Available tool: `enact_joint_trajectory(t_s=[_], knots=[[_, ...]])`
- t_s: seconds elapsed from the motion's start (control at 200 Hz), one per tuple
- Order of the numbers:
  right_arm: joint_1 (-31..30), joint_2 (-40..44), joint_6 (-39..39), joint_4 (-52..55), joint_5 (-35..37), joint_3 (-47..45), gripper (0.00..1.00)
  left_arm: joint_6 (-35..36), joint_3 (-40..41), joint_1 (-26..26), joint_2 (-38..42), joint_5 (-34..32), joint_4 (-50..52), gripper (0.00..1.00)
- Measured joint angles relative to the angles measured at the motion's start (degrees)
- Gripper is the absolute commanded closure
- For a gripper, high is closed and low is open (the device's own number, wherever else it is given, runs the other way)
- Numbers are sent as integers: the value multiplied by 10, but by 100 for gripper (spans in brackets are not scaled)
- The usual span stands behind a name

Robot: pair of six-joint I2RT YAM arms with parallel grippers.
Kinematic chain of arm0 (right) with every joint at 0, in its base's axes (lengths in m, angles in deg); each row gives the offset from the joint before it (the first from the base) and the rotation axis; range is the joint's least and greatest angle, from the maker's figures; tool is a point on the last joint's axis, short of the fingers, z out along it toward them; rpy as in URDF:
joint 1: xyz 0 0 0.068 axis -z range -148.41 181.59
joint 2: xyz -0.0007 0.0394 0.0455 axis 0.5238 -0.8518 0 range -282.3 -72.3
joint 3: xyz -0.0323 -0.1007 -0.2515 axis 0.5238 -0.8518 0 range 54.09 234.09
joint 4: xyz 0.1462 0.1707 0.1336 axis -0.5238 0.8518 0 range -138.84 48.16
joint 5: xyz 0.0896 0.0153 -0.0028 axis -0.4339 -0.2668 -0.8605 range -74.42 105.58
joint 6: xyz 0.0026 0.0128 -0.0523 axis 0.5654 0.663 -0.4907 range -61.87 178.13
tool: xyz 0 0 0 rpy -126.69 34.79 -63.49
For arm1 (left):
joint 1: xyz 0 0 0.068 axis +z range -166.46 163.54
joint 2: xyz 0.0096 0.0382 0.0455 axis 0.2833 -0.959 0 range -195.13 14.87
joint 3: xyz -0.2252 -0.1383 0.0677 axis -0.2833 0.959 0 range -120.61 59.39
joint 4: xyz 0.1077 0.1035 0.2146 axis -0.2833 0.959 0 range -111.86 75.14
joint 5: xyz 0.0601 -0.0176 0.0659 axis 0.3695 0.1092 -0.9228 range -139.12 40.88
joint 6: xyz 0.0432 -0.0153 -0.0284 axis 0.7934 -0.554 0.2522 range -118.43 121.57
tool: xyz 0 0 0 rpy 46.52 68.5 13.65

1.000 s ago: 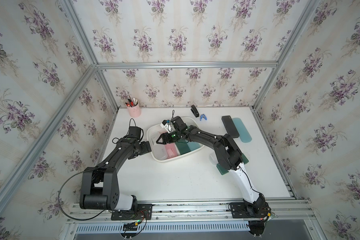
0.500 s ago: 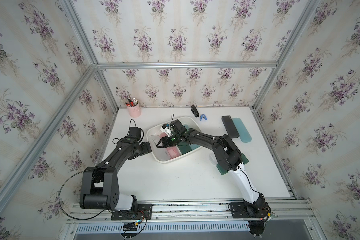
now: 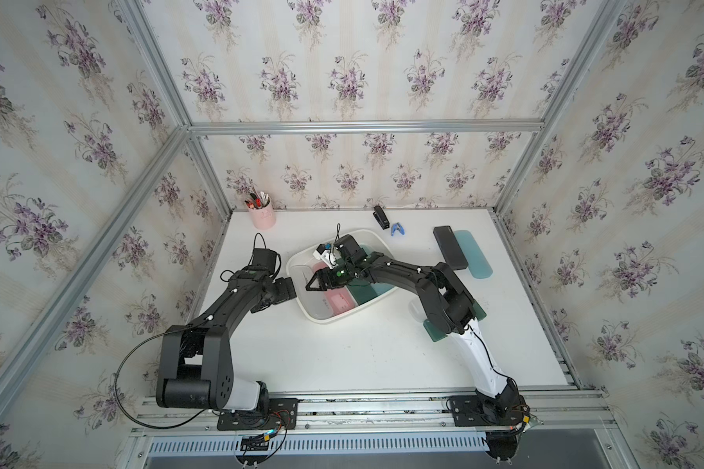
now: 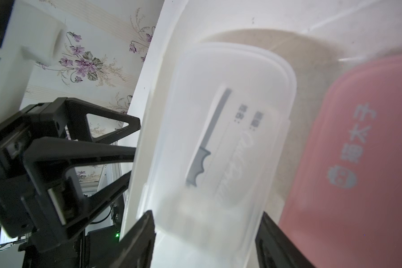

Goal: Put the pencil case into the storage box
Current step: Adjust the pencil case in the storage box.

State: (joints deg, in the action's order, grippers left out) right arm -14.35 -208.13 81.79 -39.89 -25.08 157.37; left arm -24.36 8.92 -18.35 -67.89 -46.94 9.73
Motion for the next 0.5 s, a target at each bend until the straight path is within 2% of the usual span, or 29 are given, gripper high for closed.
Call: enact_joint_trajectory(t_s=[0.21, 0.5], knots=[[-2, 2, -28, 38, 50, 10, 25, 0, -1, -1, 9, 2, -1, 3], [-4, 52, -41, 62, 143, 9, 18, 1, -5, -1, 22, 0, 4, 3]])
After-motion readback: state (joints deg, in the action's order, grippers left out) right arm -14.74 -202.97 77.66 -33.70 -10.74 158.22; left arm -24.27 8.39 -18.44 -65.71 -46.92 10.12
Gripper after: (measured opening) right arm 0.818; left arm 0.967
